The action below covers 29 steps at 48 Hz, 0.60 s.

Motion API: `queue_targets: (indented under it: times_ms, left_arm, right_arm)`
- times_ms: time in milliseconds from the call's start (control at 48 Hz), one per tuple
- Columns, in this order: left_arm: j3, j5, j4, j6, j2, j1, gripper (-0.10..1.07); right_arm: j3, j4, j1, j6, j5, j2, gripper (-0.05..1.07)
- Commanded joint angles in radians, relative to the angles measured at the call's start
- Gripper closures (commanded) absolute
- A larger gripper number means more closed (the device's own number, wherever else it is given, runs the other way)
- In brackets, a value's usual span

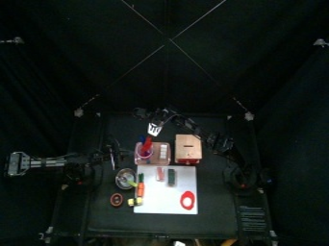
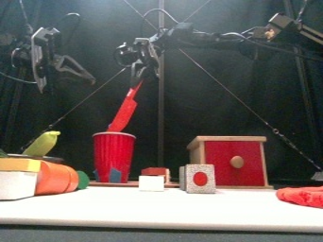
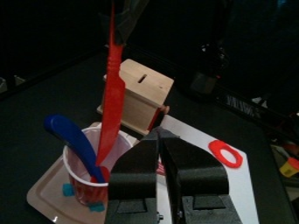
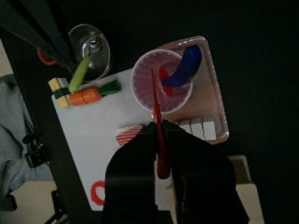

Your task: Grab knife with both hands

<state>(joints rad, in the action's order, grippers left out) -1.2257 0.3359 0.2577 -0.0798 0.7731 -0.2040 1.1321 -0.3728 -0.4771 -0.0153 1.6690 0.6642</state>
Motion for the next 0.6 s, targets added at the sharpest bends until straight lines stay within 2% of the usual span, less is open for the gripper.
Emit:
queue_targets:
  times_ms: [0,146,250,583]
  left_arm:
    - [0.009,0.005,0.000,0.002,0.005,0.000,0.59]
    - [0.009,0.005,0.000,0.000,0.017,0.003,0.59]
    - [0.009,0.000,0.000,0.000,0.026,0.003,0.59]
    - [0.002,-0.008,0.000,0.002,0.032,0.005,0.59]
  right_arm:
    - [0.350,0.000,-0.003,0.020,0.041,-0.002,0.84]
    - [0.509,-0.006,-0.005,0.028,0.057,0.029,0.84]
    - [0.578,-0.011,-0.008,0.057,0.078,0.031,0.85]
    - [0.618,-0.069,-0.031,0.138,0.137,0.037,0.84]
